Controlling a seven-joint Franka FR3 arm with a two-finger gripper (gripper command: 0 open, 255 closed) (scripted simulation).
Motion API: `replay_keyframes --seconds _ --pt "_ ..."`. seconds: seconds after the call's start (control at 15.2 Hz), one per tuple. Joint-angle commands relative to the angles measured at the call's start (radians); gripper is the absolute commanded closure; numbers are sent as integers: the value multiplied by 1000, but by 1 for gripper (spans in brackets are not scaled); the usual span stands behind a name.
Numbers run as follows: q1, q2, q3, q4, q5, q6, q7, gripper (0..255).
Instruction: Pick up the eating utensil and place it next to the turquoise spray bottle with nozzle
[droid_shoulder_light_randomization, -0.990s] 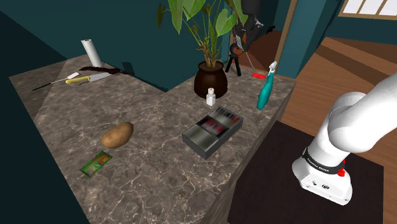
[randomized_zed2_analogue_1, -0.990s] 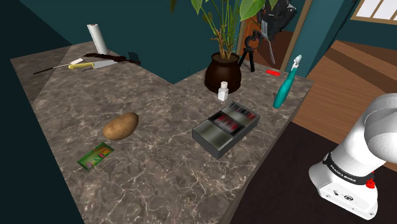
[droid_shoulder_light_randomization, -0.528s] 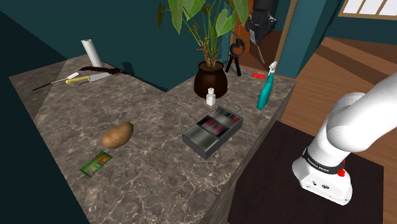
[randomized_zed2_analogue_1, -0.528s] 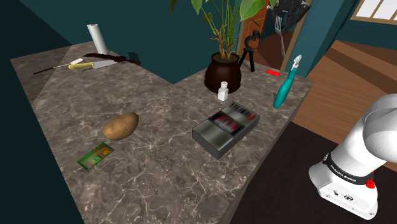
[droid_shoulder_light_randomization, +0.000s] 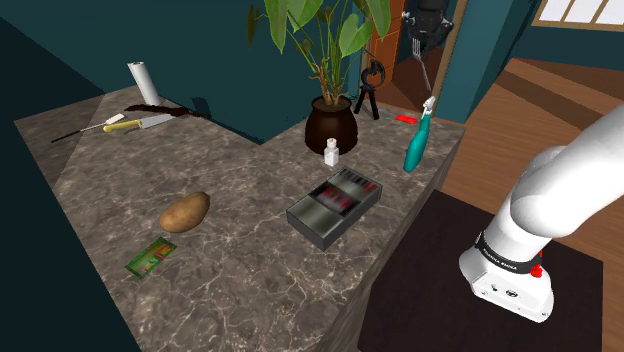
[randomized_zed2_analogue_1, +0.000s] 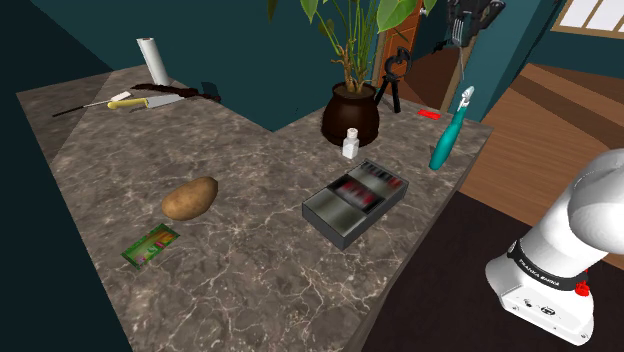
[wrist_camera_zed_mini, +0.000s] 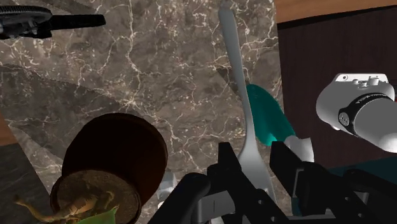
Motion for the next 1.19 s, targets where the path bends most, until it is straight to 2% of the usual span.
replay_keyframes --seconds 0.0,0.4,1.12 --pt "-15 29 -40 26 -3 1 -58 255" --pt "-60 158 -156 160 23 -16 -226 255" --pt "-64 120 -151 -26 6 137 -219 255"
